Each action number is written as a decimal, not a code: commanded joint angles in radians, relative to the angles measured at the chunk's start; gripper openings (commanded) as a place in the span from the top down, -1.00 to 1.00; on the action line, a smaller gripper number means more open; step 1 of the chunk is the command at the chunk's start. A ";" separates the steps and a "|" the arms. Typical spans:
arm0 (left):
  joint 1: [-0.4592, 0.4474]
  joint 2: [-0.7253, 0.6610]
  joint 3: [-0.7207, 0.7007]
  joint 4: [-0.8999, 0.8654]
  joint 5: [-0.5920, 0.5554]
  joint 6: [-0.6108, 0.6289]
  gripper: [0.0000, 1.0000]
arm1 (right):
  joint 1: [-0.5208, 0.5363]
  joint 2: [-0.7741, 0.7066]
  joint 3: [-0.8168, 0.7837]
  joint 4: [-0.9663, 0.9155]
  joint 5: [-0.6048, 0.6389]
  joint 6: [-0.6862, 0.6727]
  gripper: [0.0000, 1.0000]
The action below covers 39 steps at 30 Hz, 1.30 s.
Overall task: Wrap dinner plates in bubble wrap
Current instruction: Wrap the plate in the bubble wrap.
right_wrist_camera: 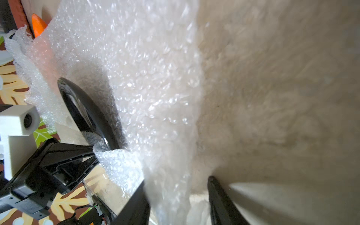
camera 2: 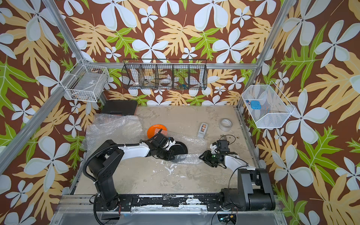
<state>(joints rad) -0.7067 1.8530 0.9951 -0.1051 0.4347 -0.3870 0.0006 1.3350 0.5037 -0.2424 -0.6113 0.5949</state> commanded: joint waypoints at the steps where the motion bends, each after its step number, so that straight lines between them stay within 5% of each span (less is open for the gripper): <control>1: 0.004 0.015 -0.004 -0.071 -0.051 0.000 0.93 | 0.000 -0.012 -0.002 -0.024 0.025 -0.009 0.29; 13: 0.005 0.018 -0.002 -0.058 -0.035 -0.007 0.93 | -0.001 -0.046 0.002 -0.015 -0.080 0.014 0.99; 27: 0.044 0.023 -0.047 0.013 0.079 -0.055 0.96 | 0.183 -0.071 0.143 0.114 -0.237 0.259 1.00; 39: 0.051 0.022 -0.072 0.042 0.092 -0.067 1.00 | 0.386 0.177 0.248 0.461 -0.255 0.466 1.00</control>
<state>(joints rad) -0.6590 1.8660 0.9340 0.0090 0.5732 -0.4431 0.3653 1.4700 0.7361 0.0643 -0.8417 0.9890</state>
